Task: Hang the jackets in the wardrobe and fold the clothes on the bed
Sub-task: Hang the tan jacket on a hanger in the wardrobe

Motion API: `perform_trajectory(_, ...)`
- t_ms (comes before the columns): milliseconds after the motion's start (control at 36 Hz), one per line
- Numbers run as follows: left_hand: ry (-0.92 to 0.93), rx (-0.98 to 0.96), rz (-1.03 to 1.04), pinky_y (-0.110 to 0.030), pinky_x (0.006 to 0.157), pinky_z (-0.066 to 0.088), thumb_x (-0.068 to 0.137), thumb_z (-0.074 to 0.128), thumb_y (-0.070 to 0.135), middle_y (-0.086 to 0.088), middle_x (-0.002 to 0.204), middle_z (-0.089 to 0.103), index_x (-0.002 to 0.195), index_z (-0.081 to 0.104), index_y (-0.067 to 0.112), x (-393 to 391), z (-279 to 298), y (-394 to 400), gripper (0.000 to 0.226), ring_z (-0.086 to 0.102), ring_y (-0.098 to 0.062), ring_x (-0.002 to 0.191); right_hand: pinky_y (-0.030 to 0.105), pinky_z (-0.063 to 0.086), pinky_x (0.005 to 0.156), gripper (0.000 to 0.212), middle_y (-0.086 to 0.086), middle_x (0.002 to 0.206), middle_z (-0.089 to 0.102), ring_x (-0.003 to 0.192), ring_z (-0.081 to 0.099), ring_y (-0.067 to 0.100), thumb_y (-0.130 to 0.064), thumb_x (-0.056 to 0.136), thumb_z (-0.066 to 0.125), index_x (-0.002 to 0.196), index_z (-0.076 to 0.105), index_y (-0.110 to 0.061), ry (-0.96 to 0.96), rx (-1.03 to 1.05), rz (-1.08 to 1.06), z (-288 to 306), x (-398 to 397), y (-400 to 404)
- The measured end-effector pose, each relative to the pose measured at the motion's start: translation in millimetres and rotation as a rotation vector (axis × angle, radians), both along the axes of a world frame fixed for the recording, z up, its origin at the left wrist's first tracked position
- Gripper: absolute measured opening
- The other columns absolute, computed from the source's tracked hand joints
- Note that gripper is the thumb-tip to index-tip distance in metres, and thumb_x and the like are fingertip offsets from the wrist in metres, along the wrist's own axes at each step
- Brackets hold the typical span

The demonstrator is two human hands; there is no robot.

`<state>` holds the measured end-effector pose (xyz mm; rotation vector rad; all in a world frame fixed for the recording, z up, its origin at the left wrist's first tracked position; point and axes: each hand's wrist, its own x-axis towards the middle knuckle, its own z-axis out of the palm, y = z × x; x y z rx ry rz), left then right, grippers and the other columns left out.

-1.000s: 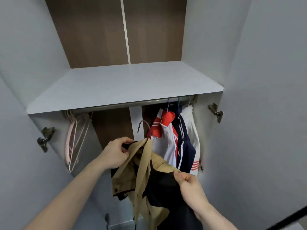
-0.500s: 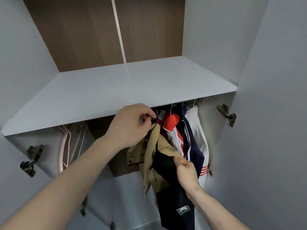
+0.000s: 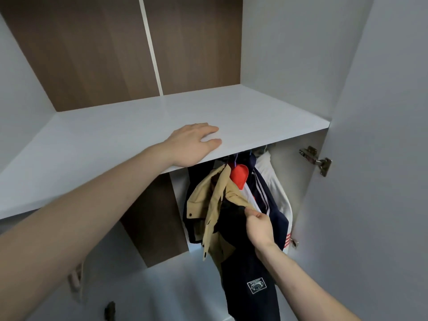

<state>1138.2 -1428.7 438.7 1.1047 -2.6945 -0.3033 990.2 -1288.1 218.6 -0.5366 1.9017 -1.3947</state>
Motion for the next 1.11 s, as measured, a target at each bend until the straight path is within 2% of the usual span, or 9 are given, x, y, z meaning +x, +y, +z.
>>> perform_trajectory(111, -0.015, 0.002, 0.005, -0.035, 0.122, 0.012, 0.102, 0.034, 0.061, 0.008, 0.167, 0.023, 0.157, 0.032, 0.037, -0.8, -2.5, -2.3, 0.060, 0.015, -0.015, 0.154, 0.051, 0.055, 0.094, 0.035, 0.009, 0.079, 0.068, 0.084, 0.067, 0.030, -0.036, 0.096, 0.052, 0.077, 0.067, -0.011, -0.016, 0.002, -0.017, 2.7, -1.7, -14.2)
perform_trajectory(194, -0.021, -0.010, 0.011, -0.037, 0.122, 0.013, 0.102, 0.033, 0.060, 0.009, 0.167, 0.023, 0.156, 0.032, 0.038, -2.0, -2.8, -3.4, 0.059, 0.016, -0.016, 0.154, 0.048, 0.054, 0.097, 0.035, 0.008, 0.092, 0.071, 0.096, 0.069, 0.032, -0.037, 0.097, 0.052, 0.090, 0.072, -0.009, -0.029, -0.007, -0.036, 4.4, -1.9, -27.9)
perform_trajectory(417, -0.015, -0.010, 0.012, -0.040, 0.124, 0.015, 0.101, 0.034, 0.061, 0.010, 0.167, 0.024, 0.155, 0.033, 0.039, -1.7, -1.3, -3.4, 0.058, 0.018, -0.017, 0.154, 0.039, 0.054, 0.091, 0.035, 0.005, 0.086, 0.071, 0.086, 0.068, 0.025, -0.033, 0.097, 0.052, 0.090, 0.067, -0.003, -0.026, -0.048, -0.047, -2.8, -1.6, -65.0)
perform_trajectory(556, 0.002, -0.001, 0.014, -0.039, 0.122, 0.014, 0.100, 0.035, 0.061, 0.011, 0.166, 0.025, 0.155, 0.034, 0.040, -1.4, -1.2, -2.6, 0.058, 0.018, -0.016, 0.154, 0.044, 0.056, 0.092, 0.029, 0.006, 0.090, 0.072, 0.091, 0.069, 0.029, -0.037, 0.087, 0.049, 0.080, 0.065, -0.014, -0.021, -0.031, -0.026, -7.2, -4.3, -83.5)
perform_trajectory(722, 0.011, 0.005, 0.024, -0.038, 0.122, 0.014, 0.100, 0.036, 0.061, 0.011, 0.166, 0.025, 0.154, 0.036, 0.041, -1.5, -1.6, -2.3, 0.058, 0.018, -0.016, 0.154, 0.040, 0.055, 0.089, 0.034, 0.010, 0.086, 0.071, 0.087, 0.068, 0.031, -0.035, 0.097, 0.048, 0.079, 0.065, -0.012, 0.037, 0.062, -0.032, -23.7, -11.3, -86.6)
perform_trajectory(833, 0.020, 0.009, 0.026, -0.038, 0.122, 0.013, 0.100, 0.037, 0.060, 0.011, 0.166, 0.025, 0.154, 0.036, 0.041, -1.2, -1.8, -1.3, 0.058, 0.018, -0.015, 0.154, 0.031, 0.041, 0.068, 0.036, -0.002, 0.071, 0.061, 0.066, 0.055, 0.013, -0.032, 0.101, 0.046, 0.070, 0.058, -0.017, 0.098, 0.116, -0.022, -40.4, -16.3, -79.0)
perform_trajectory(889, 0.021, 0.010, 0.027, -0.038, 0.122, 0.013, 0.101, 0.036, 0.060, 0.011, 0.167, 0.024, 0.155, 0.035, 0.041, -0.7, -1.9, -1.0, 0.057, 0.018, -0.015, 0.154, 0.029, 0.037, 0.071, 0.040, -0.005, 0.069, 0.058, 0.064, 0.050, 0.008, -0.034, 0.102, 0.046, 0.069, 0.058, -0.017, 0.136, 0.129, -0.022, -44.8, -19.8, -77.9)
perform_trajectory(1028, 0.020, 0.017, 0.028, -0.039, 0.122, 0.013, 0.101, 0.036, 0.061, 0.011, 0.167, 0.023, 0.155, 0.034, 0.042, -0.1, -1.8, 0.4, 0.057, 0.017, -0.016, 0.154, 0.022, 0.034, 0.052, 0.043, -0.004, 0.065, 0.059, 0.060, 0.053, 0.009, -0.040, 0.104, 0.046, 0.079, 0.063, -0.009, 0.191, 0.162, 0.049, -43.8, -24.2, -76.2)
perform_trajectory(1111, 0.024, 0.021, 0.032, -0.037, 0.122, 0.012, 0.101, 0.036, 0.061, 0.011, 0.167, 0.023, 0.155, 0.034, 0.041, 0.4, -1.7, 1.5, 0.057, 0.016, -0.014, 0.154, 0.022, 0.034, 0.054, 0.045, -0.006, 0.067, 0.059, 0.062, 0.053, 0.008, -0.044, 0.104, 0.046, 0.082, 0.063, -0.008, 0.301, 0.183, 0.123, -42.2, -25.6, -68.6)
